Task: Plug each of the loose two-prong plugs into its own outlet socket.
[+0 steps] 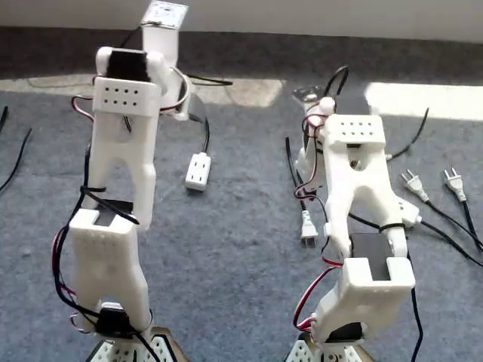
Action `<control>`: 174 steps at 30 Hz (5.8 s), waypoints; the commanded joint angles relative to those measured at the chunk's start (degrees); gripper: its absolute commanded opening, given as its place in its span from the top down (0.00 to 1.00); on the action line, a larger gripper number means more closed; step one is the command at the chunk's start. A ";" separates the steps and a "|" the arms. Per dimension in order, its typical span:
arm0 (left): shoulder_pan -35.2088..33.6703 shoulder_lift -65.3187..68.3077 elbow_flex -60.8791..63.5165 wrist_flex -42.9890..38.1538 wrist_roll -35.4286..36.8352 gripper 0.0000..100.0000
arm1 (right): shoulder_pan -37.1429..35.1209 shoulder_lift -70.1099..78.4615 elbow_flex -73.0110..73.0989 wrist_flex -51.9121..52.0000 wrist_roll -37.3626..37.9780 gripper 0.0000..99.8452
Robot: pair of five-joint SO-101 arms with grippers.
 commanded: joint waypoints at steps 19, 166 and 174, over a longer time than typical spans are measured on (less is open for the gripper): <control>-21.05 -3.30 -1.54 0.53 -6.24 0.70 | 1.54 -3.12 26.15 -34.33 -8.26 0.86; -12.35 -25.98 91.21 -28.48 23.74 0.98 | -17.36 -40.84 -4.97 -0.92 -8.62 0.79; -12.70 -26.42 89.89 -30.59 23.74 0.99 | -17.36 -40.92 -4.97 -0.22 -8.62 0.79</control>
